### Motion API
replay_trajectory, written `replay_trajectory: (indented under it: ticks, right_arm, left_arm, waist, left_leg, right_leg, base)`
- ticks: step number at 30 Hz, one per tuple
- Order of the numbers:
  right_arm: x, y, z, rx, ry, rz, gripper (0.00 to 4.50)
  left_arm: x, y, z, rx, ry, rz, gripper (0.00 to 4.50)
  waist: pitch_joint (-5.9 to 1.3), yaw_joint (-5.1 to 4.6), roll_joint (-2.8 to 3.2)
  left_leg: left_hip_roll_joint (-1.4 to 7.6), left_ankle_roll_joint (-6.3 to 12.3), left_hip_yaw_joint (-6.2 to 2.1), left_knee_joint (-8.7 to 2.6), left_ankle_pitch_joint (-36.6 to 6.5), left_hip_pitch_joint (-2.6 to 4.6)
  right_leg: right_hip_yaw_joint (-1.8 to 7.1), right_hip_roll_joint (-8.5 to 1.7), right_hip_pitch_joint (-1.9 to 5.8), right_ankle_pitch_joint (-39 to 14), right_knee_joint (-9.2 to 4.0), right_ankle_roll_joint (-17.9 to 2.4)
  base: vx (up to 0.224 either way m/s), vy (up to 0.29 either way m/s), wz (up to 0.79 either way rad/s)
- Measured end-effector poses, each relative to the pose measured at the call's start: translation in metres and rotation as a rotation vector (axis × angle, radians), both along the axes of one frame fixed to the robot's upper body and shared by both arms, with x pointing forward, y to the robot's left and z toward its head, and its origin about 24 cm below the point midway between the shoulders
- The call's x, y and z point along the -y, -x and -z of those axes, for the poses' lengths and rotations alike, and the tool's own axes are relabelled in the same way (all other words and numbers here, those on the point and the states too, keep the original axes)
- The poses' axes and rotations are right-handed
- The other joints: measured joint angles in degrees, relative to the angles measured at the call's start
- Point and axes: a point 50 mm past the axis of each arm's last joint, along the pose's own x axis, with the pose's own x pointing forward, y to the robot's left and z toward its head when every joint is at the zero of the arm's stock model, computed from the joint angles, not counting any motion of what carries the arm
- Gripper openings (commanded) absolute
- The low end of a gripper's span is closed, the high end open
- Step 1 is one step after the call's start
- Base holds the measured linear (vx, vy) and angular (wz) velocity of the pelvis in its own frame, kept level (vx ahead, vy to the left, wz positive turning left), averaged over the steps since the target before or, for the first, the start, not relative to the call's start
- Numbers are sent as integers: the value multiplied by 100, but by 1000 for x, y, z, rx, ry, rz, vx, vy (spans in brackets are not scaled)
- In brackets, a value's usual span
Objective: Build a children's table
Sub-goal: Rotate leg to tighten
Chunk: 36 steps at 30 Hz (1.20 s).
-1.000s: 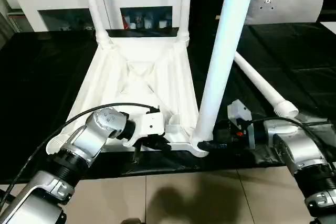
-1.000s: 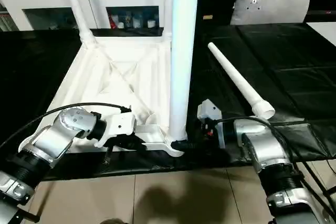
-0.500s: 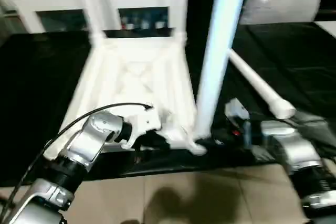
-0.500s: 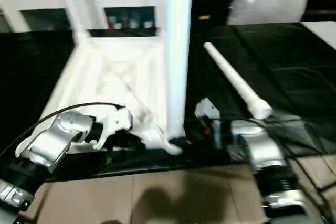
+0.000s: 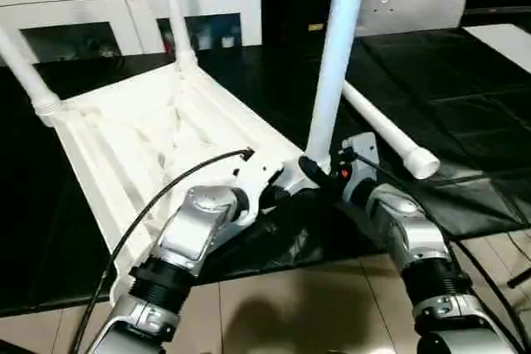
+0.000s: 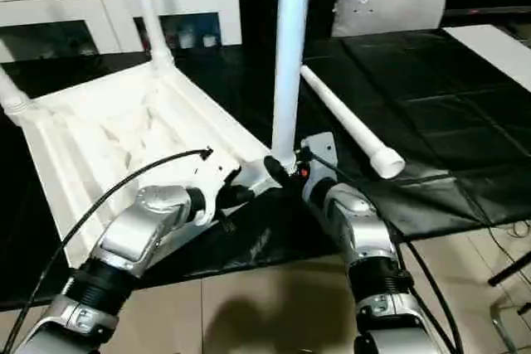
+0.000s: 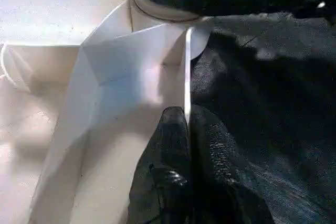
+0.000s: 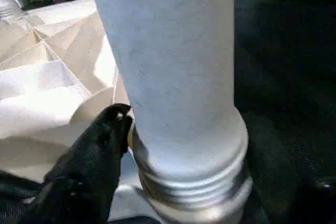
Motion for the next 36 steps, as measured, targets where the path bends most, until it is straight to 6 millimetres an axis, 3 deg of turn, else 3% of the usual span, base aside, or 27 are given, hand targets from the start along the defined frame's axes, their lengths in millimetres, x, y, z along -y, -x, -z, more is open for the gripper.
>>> replay_trajectory:
  ticks: [5,7,12,23,36]
  right_arm:
    - [19,9,-2,33,24,-104,401]
    - [30,15,-3,36,37,-164,427]
    - [47,24,-6,27,74,-303,444]
    - [52,39,-20,17,203,-666,444]
    - [42,47,-18,-13,164,-850,341]
  left_arm:
    - [-1,-1,-2,42,-18,89,0]
    - [-6,-1,-1,53,-29,140,0]
    - [-22,-2,-2,78,-79,249,0]
    - [-42,6,-5,88,-145,574,0]
    - [-46,13,-8,48,-159,764,0]
  waist:
    - [0,102,0]
    - [1,156,0]
    - [7,205,3]
    - [7,416,-4]
    - [9,406,-11]
  left_leg:
    - [0,8,-1,-2,2,-34]
    - [0,10,-2,-2,3,-39]
    - [1,8,-2,2,3,-36]
    - [1,17,-3,13,-2,-27]
    - [2,16,-2,16,-2,-28]
  right_leg:
    - [-2,0,-29,-2,0,3]
    - [-2,0,-31,-2,-1,3]
    - [-2,0,-30,1,2,2]
    - [-3,-4,-30,-2,-1,5]
    - [-2,-5,-29,-1,4,4]
  base:
    - [0,0,0]
    - [0,0,0]
    - [0,0,0]
    - [0,0,0]
    - [0,0,0]
